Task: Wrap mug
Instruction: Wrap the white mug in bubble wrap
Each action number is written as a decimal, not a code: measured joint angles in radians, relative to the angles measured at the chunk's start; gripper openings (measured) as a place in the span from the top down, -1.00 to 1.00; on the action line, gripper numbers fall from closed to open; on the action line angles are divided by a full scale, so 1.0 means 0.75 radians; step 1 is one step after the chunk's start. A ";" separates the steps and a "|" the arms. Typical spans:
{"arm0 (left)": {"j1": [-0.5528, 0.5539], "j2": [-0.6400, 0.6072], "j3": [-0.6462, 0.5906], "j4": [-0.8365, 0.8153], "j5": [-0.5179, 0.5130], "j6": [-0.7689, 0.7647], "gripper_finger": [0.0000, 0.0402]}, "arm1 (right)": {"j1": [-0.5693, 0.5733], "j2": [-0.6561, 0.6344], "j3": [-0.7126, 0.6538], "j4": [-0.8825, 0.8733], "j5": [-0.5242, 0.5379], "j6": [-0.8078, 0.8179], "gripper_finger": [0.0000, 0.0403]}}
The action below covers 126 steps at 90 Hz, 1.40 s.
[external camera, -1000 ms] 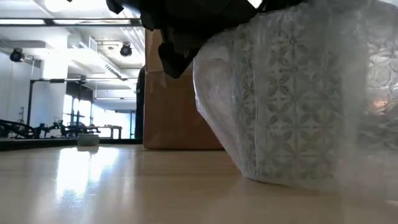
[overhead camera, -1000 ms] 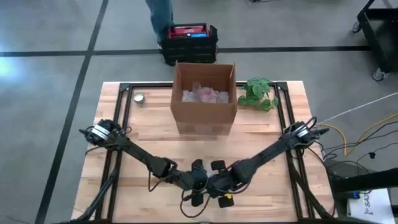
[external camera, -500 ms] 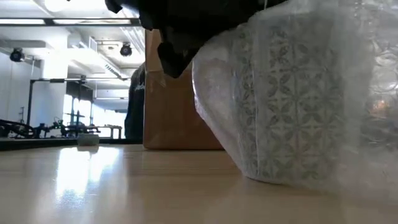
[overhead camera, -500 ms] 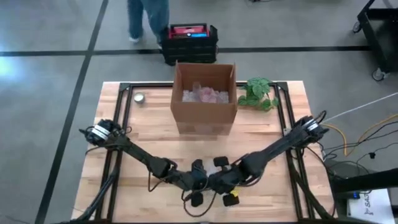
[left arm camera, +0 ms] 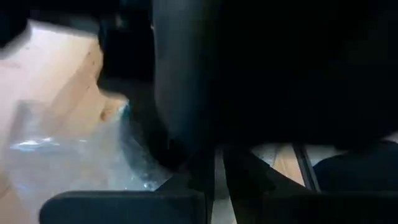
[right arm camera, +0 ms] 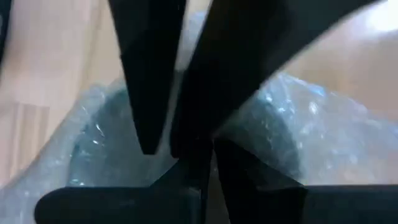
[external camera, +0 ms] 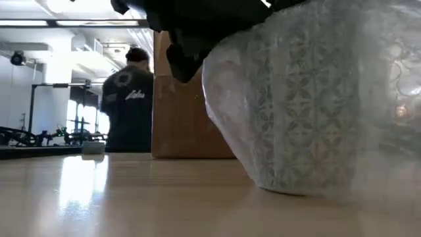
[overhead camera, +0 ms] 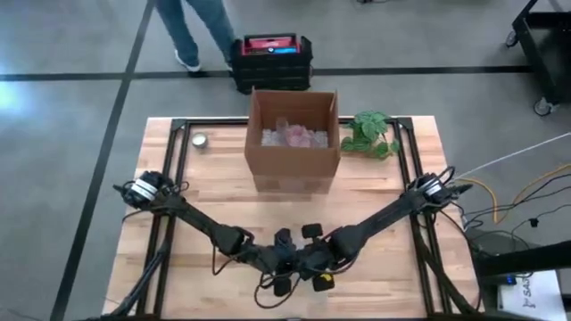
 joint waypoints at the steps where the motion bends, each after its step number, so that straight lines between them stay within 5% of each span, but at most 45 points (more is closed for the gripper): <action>1: 0.000 0.000 0.000 -0.001 -0.001 0.001 0.89 | 0.000 0.005 0.001 0.002 -0.003 -0.002 0.91; 22: 0.000 0.000 0.003 -0.012 0.007 0.020 0.89 | 0.005 0.012 0.000 0.027 -0.025 -0.049 0.91; 66: -0.001 -0.002 0.002 -0.014 0.013 0.030 0.89 | 0.029 -0.249 0.017 -0.043 -0.021 -0.010 0.91; 88: -0.001 -0.002 0.002 -0.013 0.013 0.030 0.89 | 0.011 -0.217 0.004 -0.025 0.206 -0.029 0.91; 126: -0.003 -0.002 0.000 -0.013 0.008 0.030 0.89 | 0.034 -0.128 -0.043 -0.007 0.216 0.021 0.91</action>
